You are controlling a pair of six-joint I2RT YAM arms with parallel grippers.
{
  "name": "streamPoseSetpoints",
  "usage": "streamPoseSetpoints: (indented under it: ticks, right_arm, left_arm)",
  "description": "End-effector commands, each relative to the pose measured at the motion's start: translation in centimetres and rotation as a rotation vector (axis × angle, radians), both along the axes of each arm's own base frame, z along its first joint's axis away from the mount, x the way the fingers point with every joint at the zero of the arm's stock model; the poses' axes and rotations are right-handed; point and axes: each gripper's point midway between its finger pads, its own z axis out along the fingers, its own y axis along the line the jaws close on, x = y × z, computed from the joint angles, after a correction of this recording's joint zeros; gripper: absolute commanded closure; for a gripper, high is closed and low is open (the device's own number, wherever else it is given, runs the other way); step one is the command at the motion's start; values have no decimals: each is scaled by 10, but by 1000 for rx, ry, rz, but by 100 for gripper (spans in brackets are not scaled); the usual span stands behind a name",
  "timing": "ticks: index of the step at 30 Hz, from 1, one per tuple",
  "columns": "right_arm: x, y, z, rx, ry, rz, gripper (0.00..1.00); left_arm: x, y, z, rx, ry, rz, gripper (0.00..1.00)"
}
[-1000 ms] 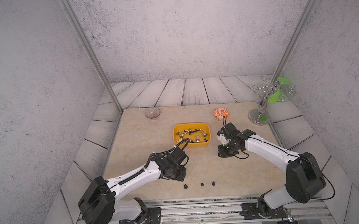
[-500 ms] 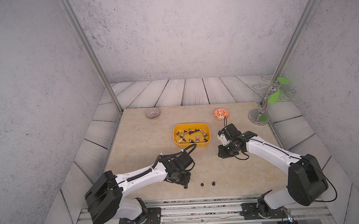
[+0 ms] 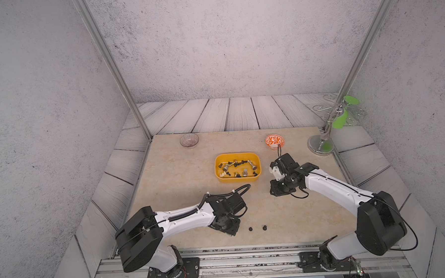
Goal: Put the chess pieces into the storage box
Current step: Pick up the chess piece at the center of the board.
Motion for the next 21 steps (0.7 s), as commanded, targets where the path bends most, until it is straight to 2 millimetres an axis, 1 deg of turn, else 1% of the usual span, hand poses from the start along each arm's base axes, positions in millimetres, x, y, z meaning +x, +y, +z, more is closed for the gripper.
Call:
streamPoseSetpoints:
  ticks: [1,11,16,21]
  right_arm:
    - [-2,0,2,16,3,-8,73]
    - [-3,-1,-1,14,8,-10,73]
    - [-3,-1,-1,16,6,-12,73]
    - [-2,1,0,20,5,-12,73]
  left_arm:
    - [1,-1,1,19,-6,3,76]
    - [-2,2,-6,50,2,-6,77]
    - [-2,2,-5,54,-4,-10,84]
    - [0,3,-5,57,-11,-6,86]
